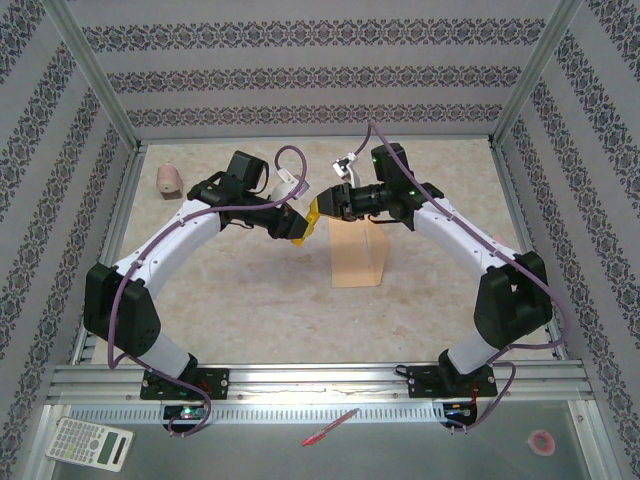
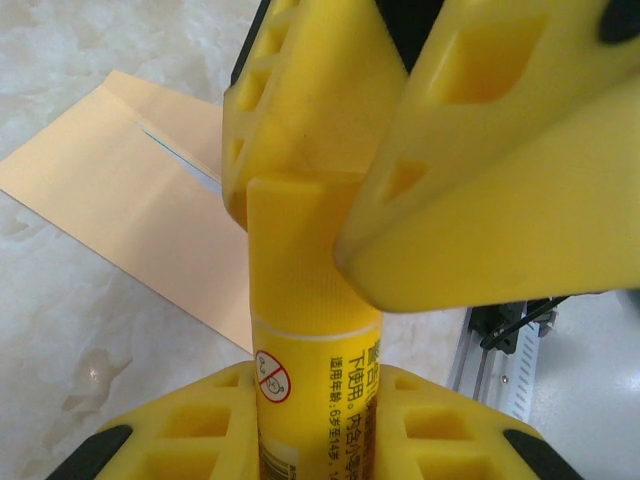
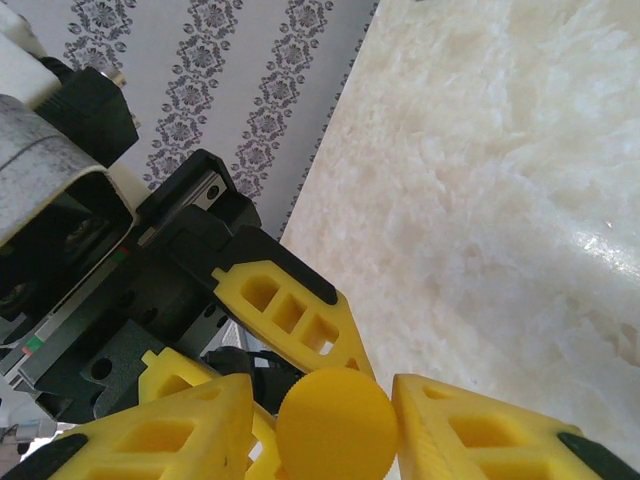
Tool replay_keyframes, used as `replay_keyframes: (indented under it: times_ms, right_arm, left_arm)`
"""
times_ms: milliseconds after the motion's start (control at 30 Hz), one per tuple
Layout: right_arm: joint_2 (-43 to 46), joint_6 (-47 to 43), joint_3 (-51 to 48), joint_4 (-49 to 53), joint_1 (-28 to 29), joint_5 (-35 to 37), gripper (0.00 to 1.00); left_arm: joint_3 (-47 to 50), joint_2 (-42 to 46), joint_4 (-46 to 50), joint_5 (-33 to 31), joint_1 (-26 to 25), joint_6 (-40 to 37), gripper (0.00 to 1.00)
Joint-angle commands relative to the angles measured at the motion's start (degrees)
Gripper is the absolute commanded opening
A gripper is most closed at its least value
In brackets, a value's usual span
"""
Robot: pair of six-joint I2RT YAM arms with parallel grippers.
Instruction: Place the letter into the envelope and seal it
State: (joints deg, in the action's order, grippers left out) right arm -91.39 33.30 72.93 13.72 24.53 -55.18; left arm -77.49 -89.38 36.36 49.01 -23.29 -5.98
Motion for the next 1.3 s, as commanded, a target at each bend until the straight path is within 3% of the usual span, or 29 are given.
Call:
replay_keyframes:
  times_ms: [0, 633, 1067, 1267]
  right_arm:
    - [-0.98, 0.56, 0.42, -1.39, 0.51, -1.69, 0.4]
    - [-1.25, 1.48, 1.69, -1.69, 0.27, -0.42, 0.2]
    - [0.2, 2.34, 2.05, -1.4, -3.57, 1.32, 0.16]
    - [1.11, 2.3, 2.05, -1.14, -5.2, 1.81, 0.14]
  left_arm:
    - [0.24, 0.61, -2.4, 0.09, -0.7, 0.18, 0.13]
    - [1.56, 0.35, -3.51, 0.12, -0.57, 0.35, 0.12]
    - [2.52, 0.62, -3.16, -0.22, -0.53, 0.0, 0.09]
    - [2.78, 0.11, -2.47, -0.19, -0.57, -0.26, 0.01]
